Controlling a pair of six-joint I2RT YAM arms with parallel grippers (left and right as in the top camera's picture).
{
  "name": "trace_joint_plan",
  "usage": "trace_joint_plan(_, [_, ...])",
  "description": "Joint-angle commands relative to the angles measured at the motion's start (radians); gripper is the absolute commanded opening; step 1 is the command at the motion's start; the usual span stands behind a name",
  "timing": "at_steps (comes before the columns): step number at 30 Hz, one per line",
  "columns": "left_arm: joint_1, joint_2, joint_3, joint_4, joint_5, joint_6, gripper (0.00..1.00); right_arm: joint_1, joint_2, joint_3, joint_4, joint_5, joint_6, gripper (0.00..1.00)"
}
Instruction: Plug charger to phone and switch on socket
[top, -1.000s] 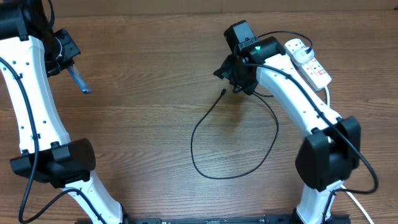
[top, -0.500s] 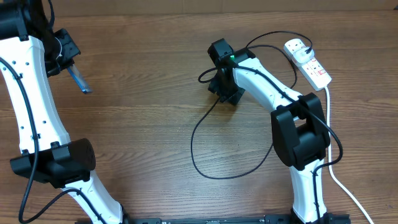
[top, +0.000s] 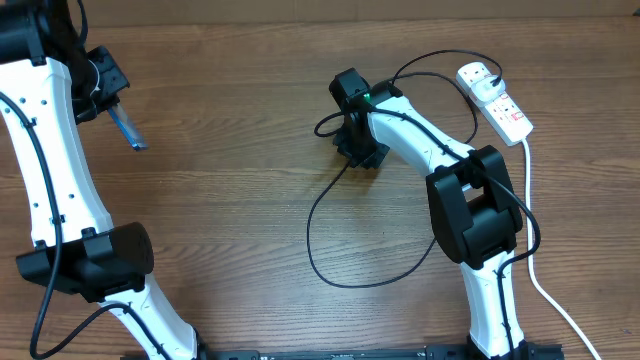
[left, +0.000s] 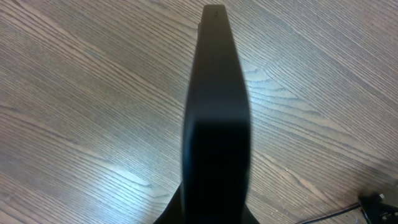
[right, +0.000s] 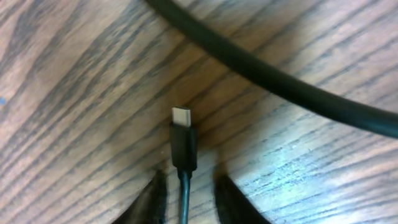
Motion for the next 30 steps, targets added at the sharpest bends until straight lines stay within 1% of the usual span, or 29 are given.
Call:
trace_joint_plan(1, [-0.002,0.000,0.004,0.002,0.008,-0.003,0.04,0.005,0.037,-0.001,0.005,0.013,0.006,0.14])
trace_joint_plan(2, [-0.002,0.000,0.004,0.002,0.008,-0.003,0.04,0.005,0.037,-0.001,0.007,0.013,0.005,0.11])
trace_joint_plan(4, [-0.002,0.000,0.004,0.002,0.008,-0.003,0.04,0.005,0.037,-0.001,0.010,0.013,-0.006,0.09])
trace_joint_plan(5, [-0.002,0.000,0.004,0.002,0.008,-0.003,0.04,0.005,0.037,-0.001,0.010,0.013,-0.013,0.04])
trace_joint_plan(6, [-0.002,0.000,0.004,0.002,0.008,-0.003,0.04,0.005,0.037,-0.001,0.011,0.013,-0.023,0.04])
trace_joint_plan(9, [-0.002,0.000,0.004,0.002,0.009,-0.003,0.04,0.005,0.037,0.000,0.025,0.003,-0.091,0.04])
trace_joint_plan(13, [-0.002,0.000,0.004,0.005,0.049,0.002,0.04,0.005,0.032,0.035,0.027,-0.104,-0.212,0.04])
trace_joint_plan(18, [-0.002,0.000,0.004,0.023,0.156,0.062,0.04,0.005,-0.037,0.084,-0.019,-0.151,-0.227,0.04])
trace_joint_plan(21, [-0.002,0.000,0.004,0.037,0.273,0.139,0.04,0.007,-0.122,0.085,-0.015,-0.199,-0.269,0.04])
trace_joint_plan(26, [-0.002,0.000,0.004,0.090,0.666,0.315,0.04,0.039,-0.259,0.085,-0.024,-0.328,-0.382,0.04])
trace_joint_plan(28, [-0.002,0.000,0.004,0.123,0.836,0.364,0.04,0.066,-0.311,0.085,-0.036,-0.365,-0.428,0.04])
trace_joint_plan(30, [-0.002,0.000,0.004,0.156,0.982,0.382,0.04,0.100,-0.354,0.085,-0.045,-0.400,-0.480,0.04])
